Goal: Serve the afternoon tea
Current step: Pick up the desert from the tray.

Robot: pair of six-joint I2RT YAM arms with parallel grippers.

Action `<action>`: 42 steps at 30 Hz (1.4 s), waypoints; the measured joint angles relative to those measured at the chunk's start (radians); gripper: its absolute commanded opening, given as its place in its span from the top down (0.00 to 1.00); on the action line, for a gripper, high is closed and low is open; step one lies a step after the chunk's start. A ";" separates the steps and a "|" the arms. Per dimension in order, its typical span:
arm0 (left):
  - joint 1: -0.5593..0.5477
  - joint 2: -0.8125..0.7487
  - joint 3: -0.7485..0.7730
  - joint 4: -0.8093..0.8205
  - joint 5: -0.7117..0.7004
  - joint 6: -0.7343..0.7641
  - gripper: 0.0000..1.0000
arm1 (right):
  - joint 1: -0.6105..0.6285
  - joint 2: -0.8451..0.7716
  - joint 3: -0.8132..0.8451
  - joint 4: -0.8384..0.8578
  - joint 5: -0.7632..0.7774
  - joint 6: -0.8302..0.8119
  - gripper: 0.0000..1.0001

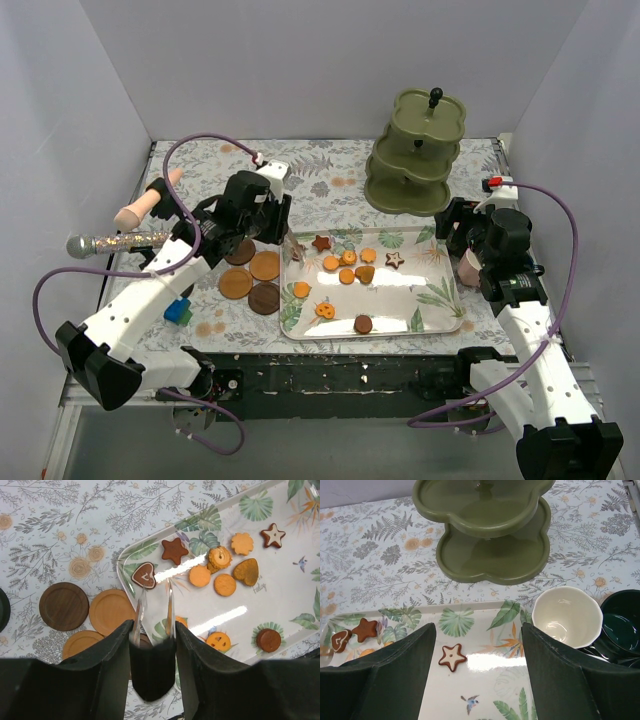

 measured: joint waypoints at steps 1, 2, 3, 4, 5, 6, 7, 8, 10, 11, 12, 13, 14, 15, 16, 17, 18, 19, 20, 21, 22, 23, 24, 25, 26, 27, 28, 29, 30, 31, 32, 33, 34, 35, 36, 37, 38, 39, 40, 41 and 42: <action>-0.005 0.001 0.000 -0.004 0.003 0.000 0.64 | 0.000 0.000 0.000 0.000 0.000 0.000 0.23; -0.010 0.001 0.000 -0.006 0.007 0.000 0.65 | 0.000 0.000 0.000 0.000 -0.002 0.000 0.23; -0.015 0.001 0.000 -0.008 0.011 0.000 0.66 | 0.000 0.000 0.000 0.000 -0.003 0.000 0.23; -0.019 0.001 0.000 -0.009 0.012 0.000 0.66 | 0.000 0.000 0.000 0.000 -0.004 0.000 0.23; -0.024 0.001 0.000 -0.010 0.014 0.000 0.66 | 0.000 -0.001 0.000 0.000 -0.004 0.000 0.23; -0.027 0.001 0.000 -0.011 0.016 0.000 0.67 | 0.000 -0.002 0.000 0.000 -0.004 0.000 0.23; -0.031 0.001 0.000 -0.011 0.018 0.000 0.67 | 0.000 -0.003 0.000 0.000 -0.004 0.000 0.23; -0.032 0.001 0.000 -0.011 0.018 0.000 0.67 | 0.000 -0.005 0.000 0.000 -0.004 0.000 0.23; -0.036 0.001 0.000 -0.010 0.018 0.000 0.67 | 0.000 -0.009 0.000 0.000 -0.004 0.000 0.23; -0.039 0.001 0.000 -0.009 0.018 0.000 0.67 | 0.000 -0.012 0.000 -0.001 -0.003 -0.001 0.23; -0.039 0.001 0.000 -0.006 0.018 0.000 0.67 | 0.000 -0.014 0.000 -0.001 -0.003 -0.001 0.23; -0.040 0.001 0.000 -0.001 0.018 0.000 0.67 | 0.000 -0.016 0.000 -0.001 -0.003 -0.001 0.23; -0.043 0.001 0.000 0.006 0.018 0.000 0.67 | 0.000 -0.019 0.000 -0.001 -0.003 -0.001 0.23; -0.046 -0.001 -0.003 0.017 0.017 0.000 0.66 | 0.000 -0.020 0.000 -0.002 -0.003 -0.001 0.22; -0.049 -0.004 -0.010 0.032 0.016 0.001 0.66 | 0.000 -0.021 0.000 -0.002 -0.003 -0.002 0.23; -0.051 -0.010 -0.019 0.048 0.015 0.001 0.66 | 0.000 -0.021 0.000 -0.002 -0.003 -0.002 0.23; -0.053 -0.020 -0.035 0.066 0.013 0.002 0.67 | 0.000 -0.021 0.000 -0.002 -0.003 -0.002 0.23; -0.055 -0.032 -0.054 0.082 0.011 0.003 0.67 | 0.000 -0.021 0.000 -0.002 -0.003 -0.002 0.23; -0.057 -0.042 -0.071 0.095 0.009 0.005 0.67 | 0.000 -0.021 0.000 -0.002 -0.003 -0.002 0.23; -0.058 -0.049 -0.082 0.106 0.008 0.006 0.66 | 0.000 -0.021 0.000 -0.002 -0.003 -0.003 0.23; -0.059 -0.054 -0.090 0.117 0.005 0.008 0.67 | 0.000 -0.021 0.000 -0.002 -0.003 -0.003 0.23; -0.060 -0.055 -0.095 0.128 -0.001 0.010 0.66 | 0.000 -0.021 0.000 -0.002 -0.003 -0.003 0.23; -0.062 -0.055 -0.098 0.142 -0.013 0.014 0.66 | 0.000 -0.021 0.000 -0.002 -0.003 -0.003 0.23; -0.063 -0.053 -0.100 0.153 -0.024 0.018 0.66 | 0.000 -0.021 0.000 -0.002 -0.003 -0.003 0.23; -0.064 -0.050 -0.101 0.165 -0.038 0.021 0.67 | 0.000 -0.021 0.000 -0.002 -0.003 -0.003 0.23; -0.064 -0.047 -0.101 0.173 -0.051 0.026 0.66 | 0.000 -0.021 -0.001 -0.002 -0.003 -0.003 0.23; -0.064 -0.045 -0.103 0.181 -0.062 0.027 0.66 | 0.000 -0.021 -0.001 -0.002 -0.003 -0.003 0.23; -0.063 -0.044 -0.105 0.192 -0.072 0.030 0.66 | 0.000 -0.021 -0.002 -0.001 -0.003 -0.003 0.23; -0.063 -0.044 -0.109 0.206 -0.082 0.031 0.67 | 0.000 -0.021 -0.003 -0.001 -0.003 -0.003 0.23; -0.064 -0.044 -0.114 0.220 -0.091 0.031 0.67 | 0.000 -0.021 -0.006 -0.001 -0.003 -0.003 0.23; -0.064 -0.043 -0.117 0.227 -0.097 0.031 0.66 | 0.000 -0.021 -0.008 -0.002 -0.003 -0.003 0.23; -0.064 -0.040 -0.121 0.235 -0.103 0.031 0.66 | 0.000 -0.021 -0.010 -0.002 -0.003 -0.003 0.23; -0.064 -0.035 -0.122 0.244 -0.112 0.031 0.66 | 0.000 -0.021 -0.011 -0.003 -0.003 -0.003 0.23; -0.064 -0.029 -0.123 0.252 -0.119 0.033 0.65 | 0.000 -0.021 -0.011 -0.006 -0.003 -0.003 0.23; -0.064 -0.024 -0.126 0.262 -0.126 0.035 0.64 | 0.000 -0.021 -0.011 -0.008 -0.003 -0.003 0.23; -0.064 -0.021 -0.128 0.271 -0.131 0.038 0.63 | 0.000 -0.021 -0.011 -0.009 -0.003 -0.003 0.23; -0.064 -0.017 -0.131 0.278 -0.136 0.042 0.62 | 0.000 -0.021 -0.011 -0.009 -0.003 -0.003 0.23; -0.064 -0.014 -0.135 0.287 -0.140 0.045 0.62 | 0.000 -0.021 -0.011 -0.010 -0.003 -0.003 0.23; -0.064 -0.011 -0.136 0.293 -0.143 0.047 0.62 | 0.000 -0.021 -0.011 -0.010 -0.003 -0.003 0.23; -0.064 -0.008 -0.137 0.299 -0.145 0.050 0.62 | 0.000 -0.021 -0.011 -0.010 -0.003 -0.003 0.23; -0.064 -0.006 -0.137 0.306 -0.145 0.052 0.62 | 0.000 -0.021 -0.012 -0.010 -0.003 -0.003 0.23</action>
